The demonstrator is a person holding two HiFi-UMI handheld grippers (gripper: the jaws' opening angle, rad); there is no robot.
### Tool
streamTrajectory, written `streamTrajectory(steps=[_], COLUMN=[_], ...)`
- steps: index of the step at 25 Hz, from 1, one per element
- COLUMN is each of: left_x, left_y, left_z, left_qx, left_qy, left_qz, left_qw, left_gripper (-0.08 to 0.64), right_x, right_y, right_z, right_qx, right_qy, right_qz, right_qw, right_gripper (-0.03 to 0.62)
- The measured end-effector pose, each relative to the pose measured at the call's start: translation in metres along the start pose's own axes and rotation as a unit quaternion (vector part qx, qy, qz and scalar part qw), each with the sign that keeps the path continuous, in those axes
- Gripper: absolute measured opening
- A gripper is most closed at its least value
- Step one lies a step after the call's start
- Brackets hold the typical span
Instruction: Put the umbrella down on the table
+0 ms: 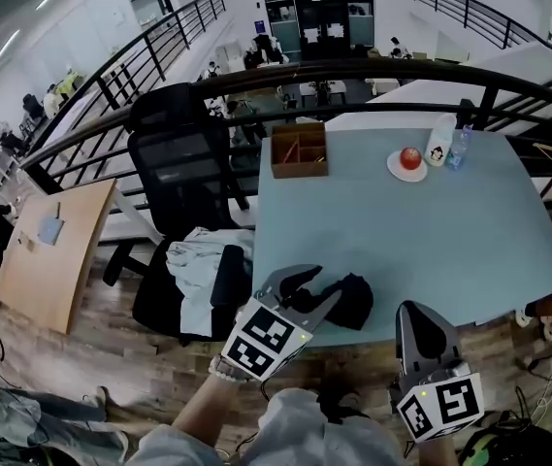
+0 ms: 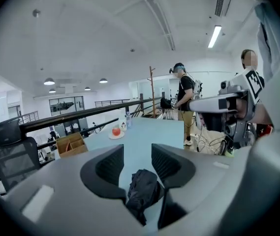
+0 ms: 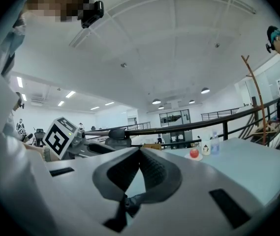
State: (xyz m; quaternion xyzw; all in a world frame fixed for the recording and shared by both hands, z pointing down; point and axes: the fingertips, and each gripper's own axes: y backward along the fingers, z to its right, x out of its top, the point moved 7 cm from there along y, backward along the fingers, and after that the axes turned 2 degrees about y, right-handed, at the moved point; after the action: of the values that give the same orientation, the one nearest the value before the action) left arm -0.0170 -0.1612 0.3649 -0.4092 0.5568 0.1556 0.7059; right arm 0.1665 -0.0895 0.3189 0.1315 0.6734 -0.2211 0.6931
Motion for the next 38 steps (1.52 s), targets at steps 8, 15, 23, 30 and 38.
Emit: streamTrajectory(steps=[8, 15, 23, 30, 38], left_x=[0.025, 0.028, 0.025, 0.022, 0.021], left_y=[0.023, 0.041, 0.056, 0.064, 0.057], left_z=[0.004, 0.007, 0.012, 0.014, 0.016], left_qx=[0.042, 0.083, 0.102, 0.108, 0.098], left_qy=[0.004, 0.022, 0.027, 0.034, 0.014], left_qz=[0.056, 0.082, 0.083, 0.077, 0.065], left_qw=[0.9975, 0.9929, 0.991, 0.9906, 0.993], left_gripper=[0.101, 0.008, 0.005, 0.005, 0.005], right_x=[0.008, 0.014, 0.016, 0.018, 0.015], right_y=[-0.006, -0.012, -0.02, -0.022, -0.026], right_z=[0.004, 0.002, -0.004, -0.01, -0.009], right_qx=[0.007, 0.022, 0.044, 0.055, 0.052], right_qy=[0.007, 0.015, 0.021, 0.025, 0.025], right_qz=[0.018, 0.029, 0.031, 0.029, 0.027], right_qw=[1.0, 0.999, 0.998, 0.998, 0.998], right_gripper=[-0.005, -0.005, -0.005, -0.005, -0.005])
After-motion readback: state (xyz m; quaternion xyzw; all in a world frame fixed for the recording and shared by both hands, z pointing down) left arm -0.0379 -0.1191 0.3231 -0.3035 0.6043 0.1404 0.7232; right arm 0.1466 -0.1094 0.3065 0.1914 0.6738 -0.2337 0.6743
